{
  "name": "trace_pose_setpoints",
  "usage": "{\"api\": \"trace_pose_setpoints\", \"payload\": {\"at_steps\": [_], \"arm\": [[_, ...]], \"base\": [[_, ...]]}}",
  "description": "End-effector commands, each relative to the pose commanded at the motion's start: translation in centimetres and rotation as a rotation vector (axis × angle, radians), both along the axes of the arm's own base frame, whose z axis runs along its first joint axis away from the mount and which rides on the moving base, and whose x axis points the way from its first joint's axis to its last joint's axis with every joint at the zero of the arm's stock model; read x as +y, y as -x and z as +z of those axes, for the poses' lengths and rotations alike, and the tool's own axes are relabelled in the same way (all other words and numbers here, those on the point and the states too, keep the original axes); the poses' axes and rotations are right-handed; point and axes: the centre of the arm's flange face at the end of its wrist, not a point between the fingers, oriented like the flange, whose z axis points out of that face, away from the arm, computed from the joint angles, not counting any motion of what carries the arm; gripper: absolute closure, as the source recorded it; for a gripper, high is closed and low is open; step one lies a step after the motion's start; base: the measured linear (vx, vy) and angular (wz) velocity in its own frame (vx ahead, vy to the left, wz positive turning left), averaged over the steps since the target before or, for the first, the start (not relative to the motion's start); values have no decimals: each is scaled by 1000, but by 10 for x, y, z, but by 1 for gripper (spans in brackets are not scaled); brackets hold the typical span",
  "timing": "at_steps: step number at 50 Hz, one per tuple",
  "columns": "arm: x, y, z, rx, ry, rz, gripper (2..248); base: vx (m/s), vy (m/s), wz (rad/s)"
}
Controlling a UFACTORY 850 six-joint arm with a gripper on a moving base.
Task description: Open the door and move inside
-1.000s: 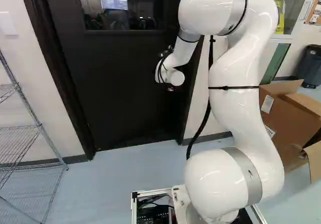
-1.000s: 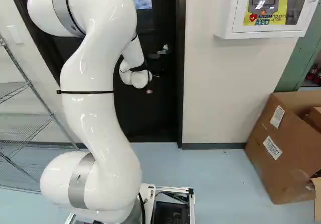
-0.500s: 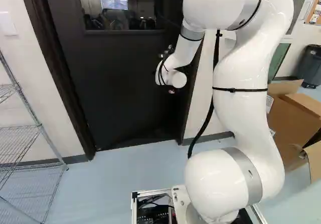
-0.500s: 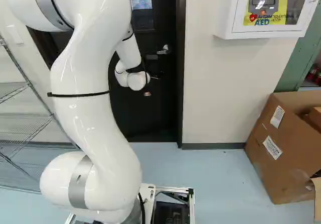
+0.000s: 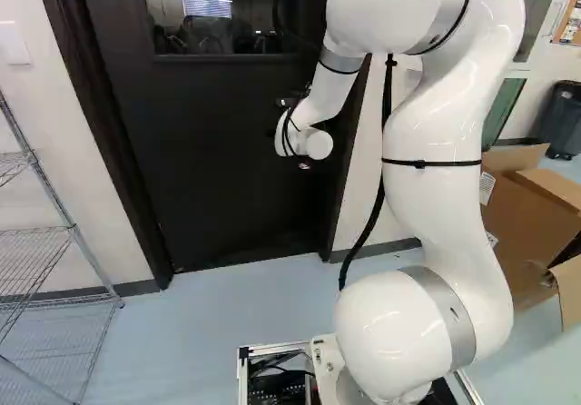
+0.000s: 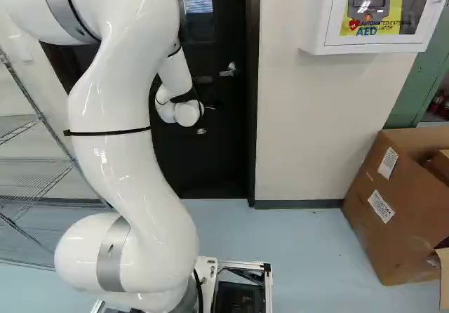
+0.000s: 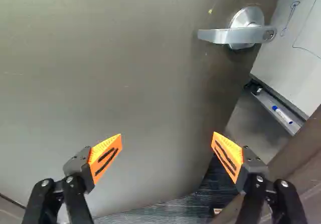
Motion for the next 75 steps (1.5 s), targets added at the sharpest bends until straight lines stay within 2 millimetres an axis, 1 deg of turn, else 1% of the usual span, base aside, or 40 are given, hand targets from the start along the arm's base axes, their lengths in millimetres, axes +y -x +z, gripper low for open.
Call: {"api": "trace_pose_setpoints", "payload": {"at_steps": [17, 75], "arm": [[16, -10, -1, -7, -1, 27, 3], [77, -97, -16, -76, -11, 101, 3]], "base": [[0, 0, 0], [0, 0, 0]]}}
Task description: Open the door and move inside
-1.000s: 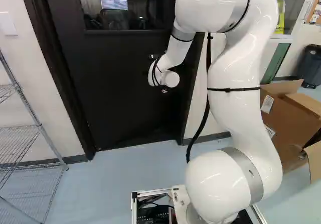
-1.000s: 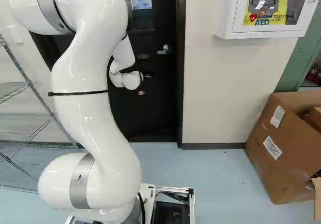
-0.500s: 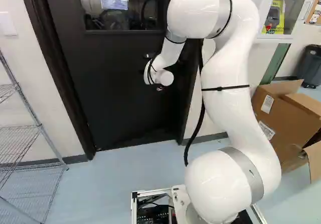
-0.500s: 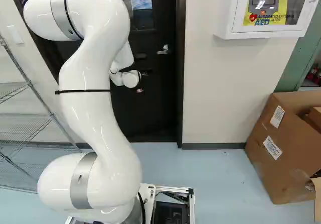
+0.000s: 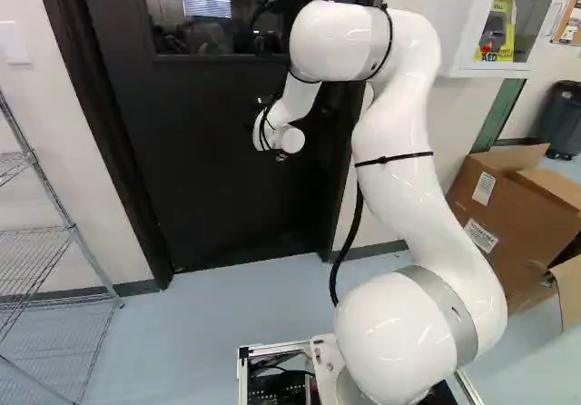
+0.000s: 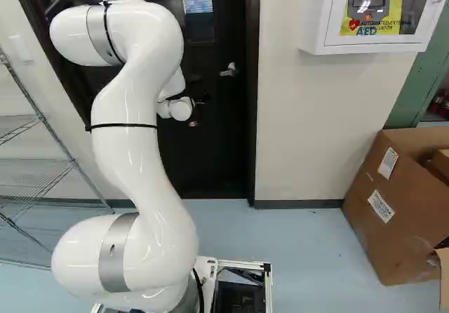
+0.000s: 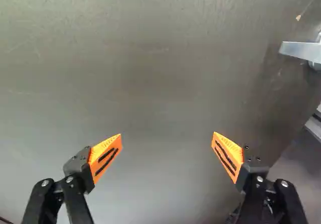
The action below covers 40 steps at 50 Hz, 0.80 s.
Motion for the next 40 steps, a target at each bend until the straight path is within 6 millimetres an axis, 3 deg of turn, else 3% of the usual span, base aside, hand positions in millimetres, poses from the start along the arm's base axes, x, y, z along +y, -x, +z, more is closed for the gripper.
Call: {"api": "trace_pose_setpoints", "payload": {"at_steps": [40], "arm": [[32, -70, -17, -73, -16, 23, 3]], "base": [[-1, 0, 0]]}}
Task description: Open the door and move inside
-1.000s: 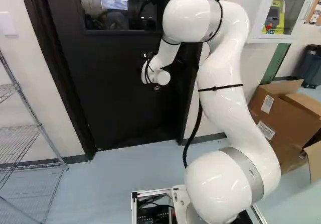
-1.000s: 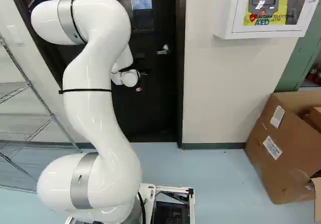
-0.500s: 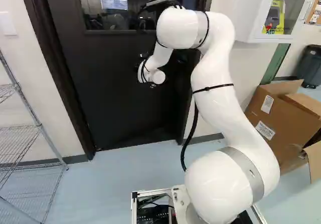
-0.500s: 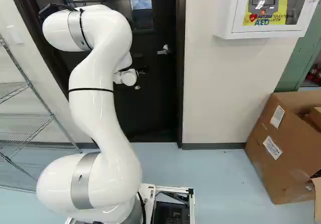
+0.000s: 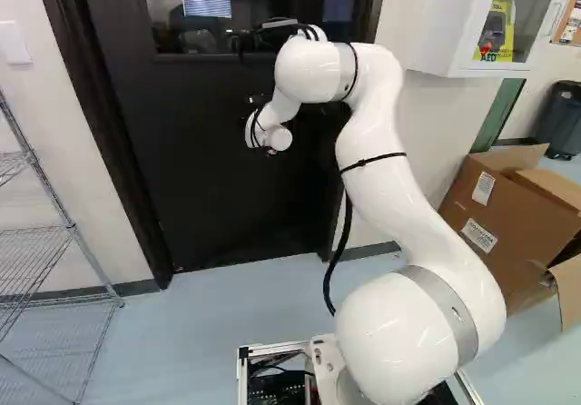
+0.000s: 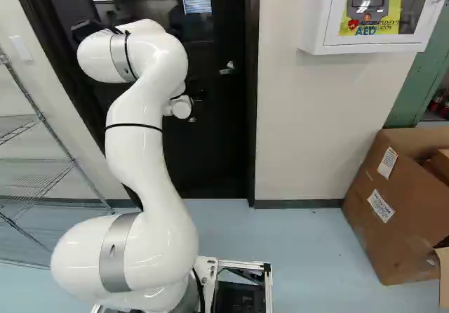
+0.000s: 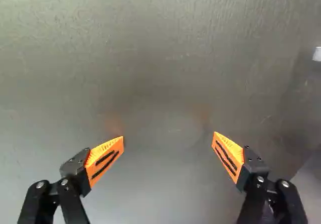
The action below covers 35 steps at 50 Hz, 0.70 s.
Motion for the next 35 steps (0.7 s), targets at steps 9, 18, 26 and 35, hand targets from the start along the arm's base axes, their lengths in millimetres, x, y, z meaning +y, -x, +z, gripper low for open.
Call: {"api": "trace_pose_setpoints", "payload": {"at_steps": [9, 18, 26, 35], "arm": [[6, -18, -5, -22, -5, 3, 3], [11, -29, -8, -36, -8, 6, 3], [12, -30, -9, -38, -9, 6, 3], [11, -23, -7, -28, -7, 8, 3]], "base": [[0, 0, 0], [0, 0, 0], [0, 0, 0], [0, 0, 0]]}}
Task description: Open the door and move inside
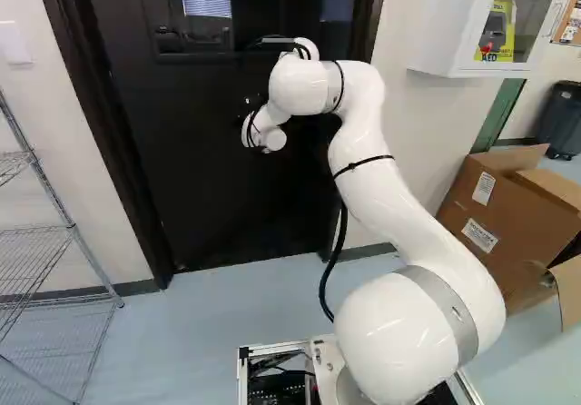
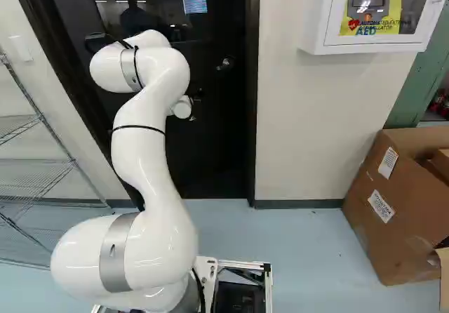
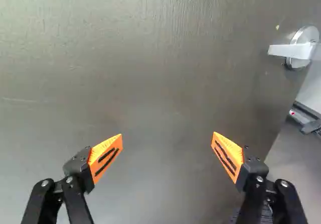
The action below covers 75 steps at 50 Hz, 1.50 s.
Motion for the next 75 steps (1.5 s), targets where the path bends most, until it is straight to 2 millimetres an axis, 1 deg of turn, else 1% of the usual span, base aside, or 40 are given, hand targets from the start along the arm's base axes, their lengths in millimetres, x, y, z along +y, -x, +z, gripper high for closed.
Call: {"api": "trace_pose_setpoints", "payload": {"at_steps": [25, 75], "arm": [[-16, 47, 12, 67, -17, -47, 3], [-68, 142, 30, 175, -73, -207, 3]], "base": [[0, 0, 0], [0, 0, 0]]}}
